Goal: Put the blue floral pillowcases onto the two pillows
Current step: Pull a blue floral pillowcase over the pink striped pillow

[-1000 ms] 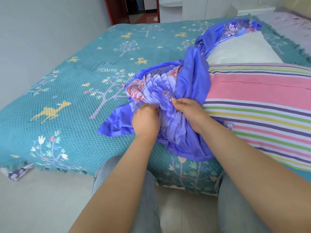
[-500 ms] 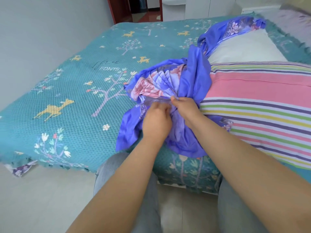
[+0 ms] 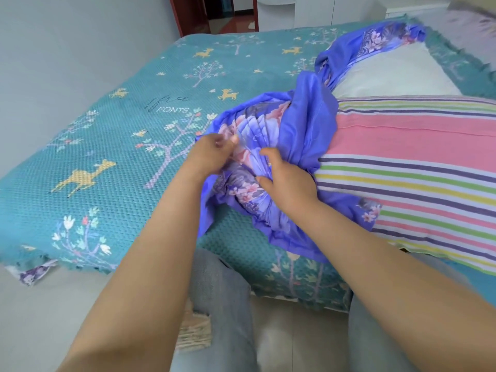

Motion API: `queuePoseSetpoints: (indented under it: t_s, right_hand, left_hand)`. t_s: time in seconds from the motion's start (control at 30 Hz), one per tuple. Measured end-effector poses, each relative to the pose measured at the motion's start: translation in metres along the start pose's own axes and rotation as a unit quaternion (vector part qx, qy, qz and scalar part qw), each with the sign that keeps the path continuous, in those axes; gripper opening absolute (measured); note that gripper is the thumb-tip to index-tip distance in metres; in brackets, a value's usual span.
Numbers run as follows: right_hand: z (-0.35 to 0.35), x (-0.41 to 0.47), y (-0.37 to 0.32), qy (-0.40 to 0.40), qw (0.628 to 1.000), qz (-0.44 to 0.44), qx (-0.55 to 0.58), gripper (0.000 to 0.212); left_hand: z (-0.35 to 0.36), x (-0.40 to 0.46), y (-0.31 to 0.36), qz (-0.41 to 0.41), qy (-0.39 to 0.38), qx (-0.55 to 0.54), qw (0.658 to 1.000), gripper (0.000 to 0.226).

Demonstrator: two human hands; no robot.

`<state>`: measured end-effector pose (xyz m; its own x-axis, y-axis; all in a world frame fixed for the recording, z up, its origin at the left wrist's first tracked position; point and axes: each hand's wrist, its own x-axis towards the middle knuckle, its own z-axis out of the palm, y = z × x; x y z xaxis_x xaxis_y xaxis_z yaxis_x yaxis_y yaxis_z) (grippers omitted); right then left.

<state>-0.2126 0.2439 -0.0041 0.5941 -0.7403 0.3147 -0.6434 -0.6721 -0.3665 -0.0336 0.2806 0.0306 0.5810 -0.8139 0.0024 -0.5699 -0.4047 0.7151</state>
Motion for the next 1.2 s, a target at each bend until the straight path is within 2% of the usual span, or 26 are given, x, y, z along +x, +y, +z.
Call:
queuePoseSetpoints:
  t_s: [0.03, 0.07, 0.13, 0.2, 0.27, 0.33, 0.4, 0.5, 0.57, 0.63, 0.73, 0.8, 0.83, 0.9, 0.97, 1.03, 1.1, 1.2]
  right_hand:
    - [0.0, 0.0, -0.002, 0.009, 0.999, -0.017, -0.028, 0.048]
    - [0.001, 0.001, -0.004, 0.015, 0.998, -0.034, -0.05, 0.043]
    - [0.003, 0.003, -0.004, 0.008, 0.997, -0.046, -0.063, 0.034]
    - [0.002, 0.006, 0.0, -0.016, 1.0, -0.025, -0.003, 0.03]
    - [0.0, 0.012, 0.006, -0.049, 0.996, -0.002, 0.069, 0.03]
    - [0.001, 0.016, 0.007, -0.072, 0.992, -0.006, 0.105, 0.033]
    - [0.003, 0.019, 0.005, -0.052, 0.991, -0.012, 0.121, 0.038]
    - [0.008, 0.02, 0.01, 0.015, 0.994, 0.012, 0.112, 0.046]
    - [0.013, 0.017, 0.011, 0.032, 0.994, 0.031, 0.103, 0.045]
    - [0.02, 0.015, 0.009, 0.019, 0.995, 0.045, 0.089, 0.044]
    - [0.027, 0.02, 0.005, -0.018, 0.998, 0.044, 0.042, 0.045]
    - [0.026, 0.026, 0.008, -0.012, 0.996, 0.061, 0.058, 0.028]
    - [0.024, 0.028, 0.011, -0.002, 0.995, 0.069, 0.074, 0.022]
    - [0.021, 0.028, 0.016, 0.014, 0.993, 0.069, 0.091, 0.018]
    - [0.022, 0.027, 0.018, 0.02, 0.995, 0.045, 0.092, 0.019]
    - [0.023, 0.026, 0.019, 0.039, 0.994, 0.021, 0.104, 0.021]
    - [0.021, 0.023, 0.018, 0.099, 0.989, -0.015, 0.113, 0.019]
    - [0.019, 0.017, 0.014, 0.203, 0.964, -0.171, 0.022, 0.016]
  left_hand:
    - [-0.003, 0.01, 0.002, -0.008, 0.0, 0.036, 0.999, 0.056]
    - [-0.003, 0.018, 0.004, 0.002, -0.005, 0.095, 0.995, 0.055]
    - [0.005, 0.028, 0.011, 0.051, -0.007, 0.201, 0.978, 0.033]
    - [0.011, 0.035, 0.023, 0.092, 0.002, 0.276, 0.957, 0.02]
    - [0.011, 0.043, 0.04, 0.123, 0.016, 0.314, 0.941, 0.022]
    - [0.007, 0.054, 0.061, 0.147, 0.035, 0.279, 0.948, 0.022]
    - [0.014, 0.061, 0.087, 0.182, 0.045, 0.194, 0.963, 0.02]
    - [0.046, 0.052, 0.114, 0.214, -0.043, 0.048, 0.975, 0.013]
    - [0.062, 0.046, 0.112, 0.212, -0.102, -0.005, 0.972, 0.022]
    - [0.066, 0.045, 0.097, 0.197, -0.136, -0.031, 0.97, 0.032]
    - [0.052, 0.037, 0.077, 0.163, -0.161, -0.102, 0.968, 0.029]
    - [0.043, 0.028, 0.062, 0.172, -0.113, -0.107, 0.973, 0.019]
    - [0.04, 0.02, 0.053, 0.186, -0.049, -0.078, 0.978, 0.013]
    - [0.034, 0.002, 0.027, 0.187, 0.126, 0.008, 0.974, 0.002]
    - [0.035, -0.023, 0.003, 0.162, 0.232, 0.067, 0.957, 0.014]
    - [0.045, -0.045, -0.016, 0.126, 0.236, 0.117, 0.956, 0.024]
    - [0.058, -0.058, -0.029, 0.123, 0.223, 0.149, 0.955, 0.029]
    - [0.066, -0.06, -0.032, 0.15, 0.236, 0.145, 0.949, 0.02]
